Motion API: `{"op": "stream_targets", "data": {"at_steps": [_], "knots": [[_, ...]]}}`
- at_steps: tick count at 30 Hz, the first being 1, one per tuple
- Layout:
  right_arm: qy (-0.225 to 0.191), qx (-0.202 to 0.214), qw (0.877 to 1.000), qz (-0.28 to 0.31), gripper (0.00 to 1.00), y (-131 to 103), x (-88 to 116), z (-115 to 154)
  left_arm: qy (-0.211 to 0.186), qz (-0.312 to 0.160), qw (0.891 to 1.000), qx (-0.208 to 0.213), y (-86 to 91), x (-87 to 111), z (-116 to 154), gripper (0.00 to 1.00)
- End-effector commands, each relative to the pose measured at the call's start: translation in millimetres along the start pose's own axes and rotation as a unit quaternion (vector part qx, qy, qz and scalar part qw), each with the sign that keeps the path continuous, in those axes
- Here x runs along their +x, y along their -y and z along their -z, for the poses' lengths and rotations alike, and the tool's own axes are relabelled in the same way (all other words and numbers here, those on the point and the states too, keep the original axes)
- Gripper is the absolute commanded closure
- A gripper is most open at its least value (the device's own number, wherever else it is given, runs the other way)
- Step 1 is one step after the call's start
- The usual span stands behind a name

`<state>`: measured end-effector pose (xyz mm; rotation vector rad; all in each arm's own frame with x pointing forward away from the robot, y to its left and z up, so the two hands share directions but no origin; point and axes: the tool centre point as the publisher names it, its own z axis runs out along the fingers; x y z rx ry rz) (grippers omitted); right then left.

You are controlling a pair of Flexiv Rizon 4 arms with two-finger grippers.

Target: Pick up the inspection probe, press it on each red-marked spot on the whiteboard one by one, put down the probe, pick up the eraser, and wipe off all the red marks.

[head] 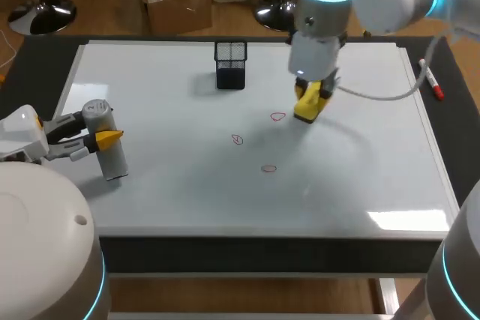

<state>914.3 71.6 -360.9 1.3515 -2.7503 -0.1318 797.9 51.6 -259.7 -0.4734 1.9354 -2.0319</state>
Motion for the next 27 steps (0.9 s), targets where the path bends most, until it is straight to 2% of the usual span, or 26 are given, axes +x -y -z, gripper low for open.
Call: {"op": "stream_targets", "data": {"at_steps": [1,16,27], "knots": [[-0.009,0.025,1.0,0.013,1.0,-23.5,-11.2,2.7,0.0,0.0,1.0,0.0,1.4,0.4,0.1,1.0],[0.0,-0.01,0.993,0.114,1.0,-103.9,-63.7,-12.8,0.0,0.0,1.0,0.0,1.4,0.4,0.1,1.0],[-0.003,-0.026,0.984,0.174,1.0,-135.5,-90.3,-24.7,0.0,0.0,1.0,0.0,1.4,0.4,0.1,1.0]]}}
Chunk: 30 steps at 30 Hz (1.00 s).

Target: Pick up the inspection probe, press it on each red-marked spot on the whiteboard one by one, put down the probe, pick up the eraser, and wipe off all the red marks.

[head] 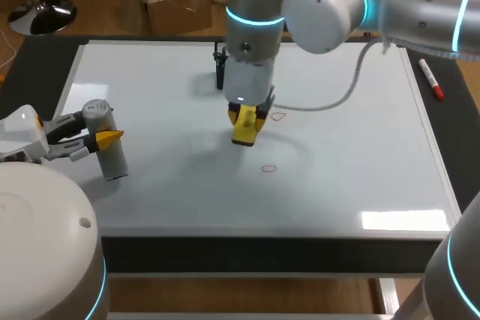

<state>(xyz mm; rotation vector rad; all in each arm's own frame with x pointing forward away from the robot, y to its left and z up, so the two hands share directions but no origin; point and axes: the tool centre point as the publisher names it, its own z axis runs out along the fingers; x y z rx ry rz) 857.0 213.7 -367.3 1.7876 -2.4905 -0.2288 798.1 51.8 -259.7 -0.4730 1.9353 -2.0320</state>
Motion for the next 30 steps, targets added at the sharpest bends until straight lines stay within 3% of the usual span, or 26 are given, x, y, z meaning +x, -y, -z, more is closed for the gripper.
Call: {"op": "stream_targets", "data": {"at_steps": [1,6,24,30], "knots": [[-0.012,-0.004,1.0,0.012,1.0,-1.3,-16.0,-8.0,0.0,0.0,1.0,0.0,1.4,0.7,0.0,1.0],[-0.01,-0.016,0.999,0.035,1.0,-7.6,-26.4,-13.6,0.0,0.0,1.0,0.0,1.4,0.7,0.0,1.0],[-0.012,-0.017,0.999,0.034,1.0,-7.0,-27.0,-14.0,0.0,0.0,1.0,0.0,1.4,0.7,0.0,1.0],[-0.013,-0.031,0.998,0.049,1.0,-11.0,-37.2,-25.8,0.0,0.0,1.0,0.0,1.4,0.7,0.0,1.0]]}}
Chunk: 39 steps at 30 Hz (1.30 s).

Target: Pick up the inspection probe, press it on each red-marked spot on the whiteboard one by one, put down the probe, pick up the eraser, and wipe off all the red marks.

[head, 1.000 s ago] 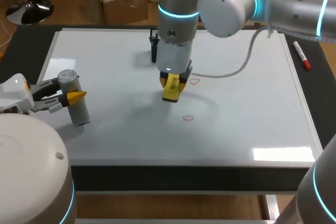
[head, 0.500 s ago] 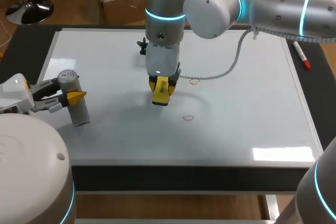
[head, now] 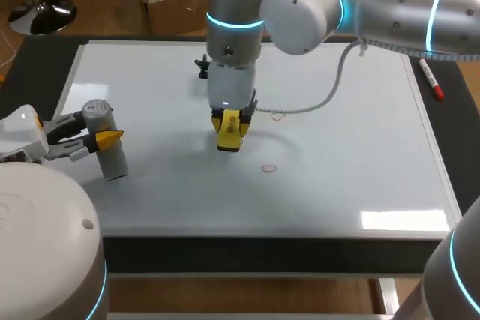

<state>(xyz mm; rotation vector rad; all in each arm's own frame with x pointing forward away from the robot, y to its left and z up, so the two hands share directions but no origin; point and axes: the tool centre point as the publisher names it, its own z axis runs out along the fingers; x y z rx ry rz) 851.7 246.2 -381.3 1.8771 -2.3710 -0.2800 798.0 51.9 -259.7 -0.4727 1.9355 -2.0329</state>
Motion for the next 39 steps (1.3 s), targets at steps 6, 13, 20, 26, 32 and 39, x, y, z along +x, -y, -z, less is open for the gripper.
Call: {"op": "stream_targets", "data": {"at_steps": [6,13,20,26,32,39], "knots": [[-0.002,-0.015,1.0,0.018,1.0,1.0,-17.1,-17.7,0.001,0.0,1.0,0.0,1.4,0.6,-0.2,1.0],[-0.004,-0.023,0.999,0.031,1.0,2.2,-17.9,-24.3,0.001,0.0,1.0,0.0,1.4,0.6,-0.2,1.0],[-0.01,-0.029,0.999,0.035,1.0,8.6,-12.5,-26.6,0.001,0.0,1.0,0.0,1.4,0.6,-0.2,1.0],[-0.015,-0.039,0.998,0.038,1.0,15.3,-6.6,-32.3,0.001,0.0,1.0,0.0,1.4,0.6,-0.2,1.0],[-0.016,-0.038,0.998,0.043,1.0,17.5,-5.9,-33.1,0.001,0.0,1.0,0.0,1.4,0.6,-0.2,1.0],[-0.019,-0.044,0.998,0.049,1.0,24.8,-4.3,-38.8,0.001,0.0,1.0,0.0,1.4,0.6,-0.2,1.0]]}}
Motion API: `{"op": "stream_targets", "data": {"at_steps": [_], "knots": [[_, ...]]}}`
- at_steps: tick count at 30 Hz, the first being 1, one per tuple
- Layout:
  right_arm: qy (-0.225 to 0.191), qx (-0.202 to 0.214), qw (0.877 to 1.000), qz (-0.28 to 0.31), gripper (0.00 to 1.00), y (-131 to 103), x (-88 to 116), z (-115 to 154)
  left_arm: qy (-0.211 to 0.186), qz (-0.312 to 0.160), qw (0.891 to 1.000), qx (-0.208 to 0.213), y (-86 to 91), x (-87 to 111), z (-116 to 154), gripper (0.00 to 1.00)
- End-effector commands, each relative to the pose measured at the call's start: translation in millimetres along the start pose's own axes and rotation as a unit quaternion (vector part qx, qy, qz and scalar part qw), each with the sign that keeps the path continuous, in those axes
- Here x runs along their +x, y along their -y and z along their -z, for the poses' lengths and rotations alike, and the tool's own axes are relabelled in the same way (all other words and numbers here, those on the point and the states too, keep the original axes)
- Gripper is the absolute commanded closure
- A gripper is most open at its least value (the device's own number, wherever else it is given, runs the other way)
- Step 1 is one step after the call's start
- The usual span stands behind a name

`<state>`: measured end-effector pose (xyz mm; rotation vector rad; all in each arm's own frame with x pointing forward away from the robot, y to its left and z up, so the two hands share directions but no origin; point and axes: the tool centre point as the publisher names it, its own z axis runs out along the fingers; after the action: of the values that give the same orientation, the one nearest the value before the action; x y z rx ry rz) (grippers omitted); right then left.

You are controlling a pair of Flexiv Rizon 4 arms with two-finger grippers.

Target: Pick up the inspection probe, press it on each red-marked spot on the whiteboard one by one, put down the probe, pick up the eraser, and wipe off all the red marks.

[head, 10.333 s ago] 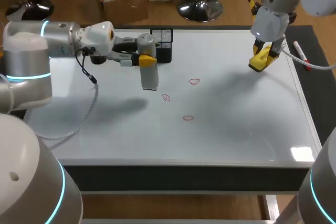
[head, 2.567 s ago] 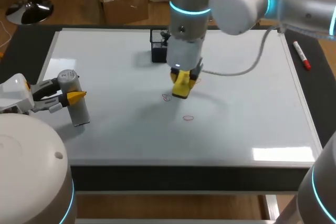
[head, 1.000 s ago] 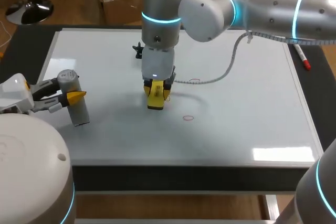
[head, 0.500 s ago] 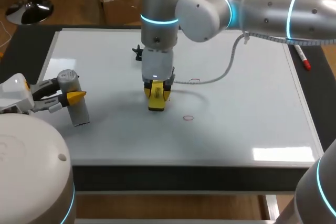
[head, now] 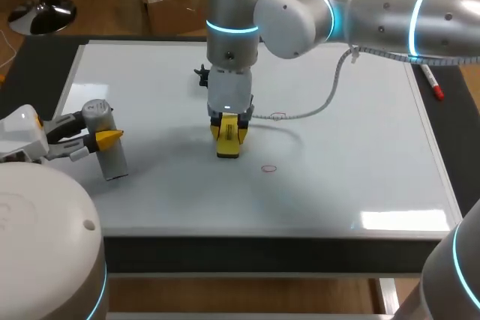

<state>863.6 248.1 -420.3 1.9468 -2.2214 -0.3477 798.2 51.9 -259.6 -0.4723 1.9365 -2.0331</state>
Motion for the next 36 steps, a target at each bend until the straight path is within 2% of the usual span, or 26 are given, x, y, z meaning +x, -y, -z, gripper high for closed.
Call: {"op": "stream_targets", "data": {"at_steps": [1,18,36], "knots": [[-0.004,-0.005,1.0,0.002,1.0,7.2,0.6,-3.0,0.001,0.0,1.0,0.0,1.3,0.8,-0.1,1.0],[0.001,-0.01,0.999,-0.035,1.0,11.5,33.6,-9.6,0.001,0.0,1.0,0.0,1.3,0.8,-0.1,1.0],[0.002,0.017,0.998,-0.067,1.0,4.4,62.5,5.7,0.001,0.0,1.0,0.0,1.3,0.8,-0.1,1.0]]}}
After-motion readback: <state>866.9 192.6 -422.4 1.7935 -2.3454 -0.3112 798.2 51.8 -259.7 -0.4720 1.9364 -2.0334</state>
